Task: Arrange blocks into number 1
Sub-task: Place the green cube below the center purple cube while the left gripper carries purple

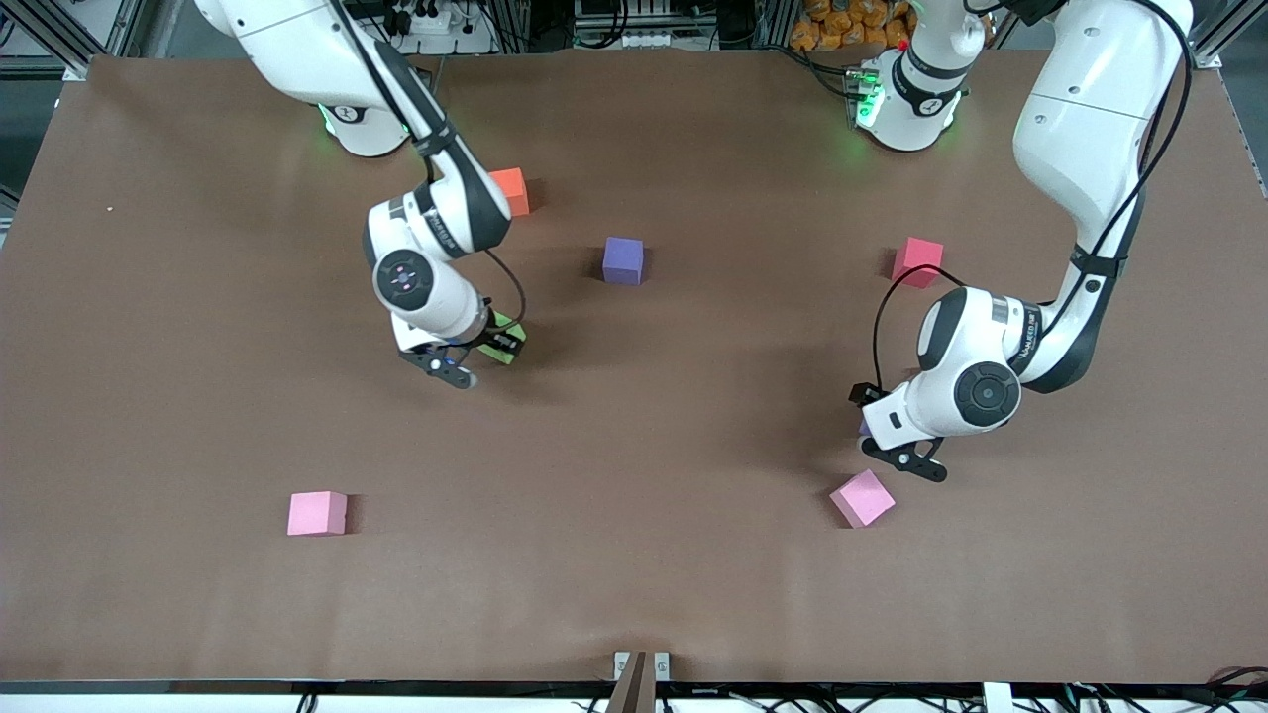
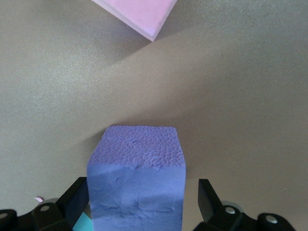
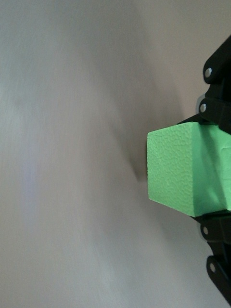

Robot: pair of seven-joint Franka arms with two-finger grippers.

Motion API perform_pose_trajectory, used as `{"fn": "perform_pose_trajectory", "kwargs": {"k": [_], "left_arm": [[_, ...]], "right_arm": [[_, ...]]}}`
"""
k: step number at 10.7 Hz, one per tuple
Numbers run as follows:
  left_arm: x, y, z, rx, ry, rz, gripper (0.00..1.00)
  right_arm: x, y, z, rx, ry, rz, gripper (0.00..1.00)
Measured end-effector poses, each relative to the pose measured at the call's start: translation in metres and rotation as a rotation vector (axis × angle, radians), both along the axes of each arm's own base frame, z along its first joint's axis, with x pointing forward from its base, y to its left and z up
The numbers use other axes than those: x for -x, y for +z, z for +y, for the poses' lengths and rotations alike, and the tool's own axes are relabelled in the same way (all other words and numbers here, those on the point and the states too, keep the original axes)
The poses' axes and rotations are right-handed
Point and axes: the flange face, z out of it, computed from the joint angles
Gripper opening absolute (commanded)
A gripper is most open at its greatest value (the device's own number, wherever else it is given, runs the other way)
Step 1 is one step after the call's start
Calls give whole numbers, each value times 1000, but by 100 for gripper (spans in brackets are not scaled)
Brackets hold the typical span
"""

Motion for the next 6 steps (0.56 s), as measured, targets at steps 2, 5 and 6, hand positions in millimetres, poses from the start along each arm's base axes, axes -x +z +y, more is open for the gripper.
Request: {"fn": "perform_pose_trajectory", "kwargs": {"k": [2,5,6], "left_arm": [[1,-3,0,0,0,5,100],[3,-6,0,-2,-1,12,100],[4,-6,0,-2,-1,13,100]], "right_arm": [[12,24,57,14,160,-82,49],[34,49,120,11,305,-153,52],[42,47,133,9,328,-154,52]]}}
